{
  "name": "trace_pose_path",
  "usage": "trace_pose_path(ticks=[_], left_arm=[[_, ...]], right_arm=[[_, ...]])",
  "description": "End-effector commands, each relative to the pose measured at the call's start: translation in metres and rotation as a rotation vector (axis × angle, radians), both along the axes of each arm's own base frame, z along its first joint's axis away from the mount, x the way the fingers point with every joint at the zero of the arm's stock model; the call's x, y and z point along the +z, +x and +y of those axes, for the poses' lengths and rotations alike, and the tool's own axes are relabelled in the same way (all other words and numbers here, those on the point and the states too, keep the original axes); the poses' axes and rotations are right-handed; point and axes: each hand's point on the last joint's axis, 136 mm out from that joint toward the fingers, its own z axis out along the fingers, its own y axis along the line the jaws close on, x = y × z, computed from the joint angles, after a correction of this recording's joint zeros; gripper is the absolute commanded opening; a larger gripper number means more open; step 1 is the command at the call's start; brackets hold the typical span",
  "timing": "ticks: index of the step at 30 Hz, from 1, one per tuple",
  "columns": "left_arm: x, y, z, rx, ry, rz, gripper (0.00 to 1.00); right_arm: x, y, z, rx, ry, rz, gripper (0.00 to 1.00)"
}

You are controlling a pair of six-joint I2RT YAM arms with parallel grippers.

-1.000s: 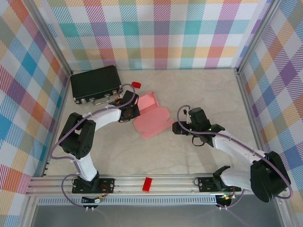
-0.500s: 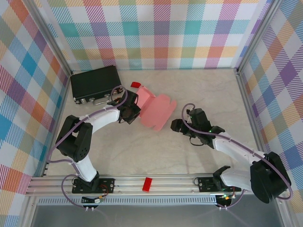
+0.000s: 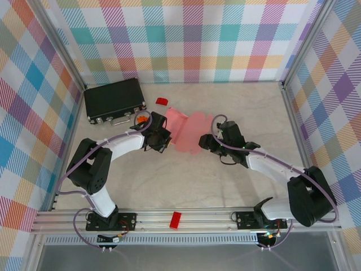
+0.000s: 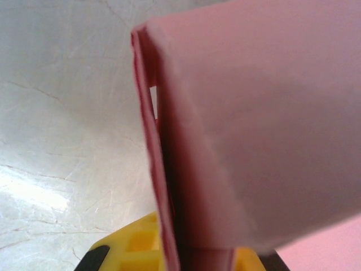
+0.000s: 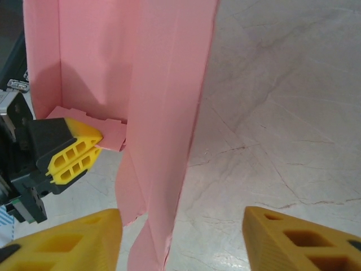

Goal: Fold the paper box

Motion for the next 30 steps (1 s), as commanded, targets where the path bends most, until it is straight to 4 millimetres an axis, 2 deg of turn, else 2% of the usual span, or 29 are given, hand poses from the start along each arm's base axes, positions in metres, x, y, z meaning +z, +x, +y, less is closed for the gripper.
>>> trace_pose_path(ticks=[1, 5, 10, 13, 17, 20, 23, 26, 30], left_arm=[[0.016, -0.003, -0.011, 0.003, -0.07, -0.024, 0.0], [0.014, -0.006, -0.012, 0.008, -0.087, -0.018, 0.0], [0.012, -0.01, -0.015, 0.011, -0.112, -0.008, 0.0], [0.013, -0.01, -0.017, 0.008, -0.12, -0.014, 0.02], [0.014, -0.01, -0.016, 0.01, -0.117, -0.033, 0.28], [0.016, -0.009, -0.017, 0.006, -0.122, -0.05, 0.52], [0.022, -0.008, -0.018, -0.004, -0.121, -0.077, 0.69], [0.033, -0.007, -0.018, -0.018, -0.117, -0.12, 0.82], [0.05, -0.009, -0.013, -0.029, -0.1, -0.183, 0.93]], right_arm=[[0.014, 0.014, 0.01, 0.0, 0.054, -0.023, 0.52], [0.014, 0.017, 0.013, 0.004, 0.055, -0.021, 0.39], [0.018, 0.016, 0.013, 0.014, 0.037, -0.004, 0.17], [0.016, 0.013, 0.009, 0.009, -0.002, 0.033, 0.09], [0.014, 0.007, 0.001, -0.002, -0.044, 0.065, 0.03], [0.018, 0.005, -0.005, -0.015, -0.068, 0.07, 0.02], [0.024, 0.003, -0.011, -0.022, -0.107, 0.071, 0.02], [0.028, 0.002, -0.017, -0.026, -0.157, 0.083, 0.03], [0.032, 0.003, -0.023, -0.026, -0.212, 0.091, 0.03]])
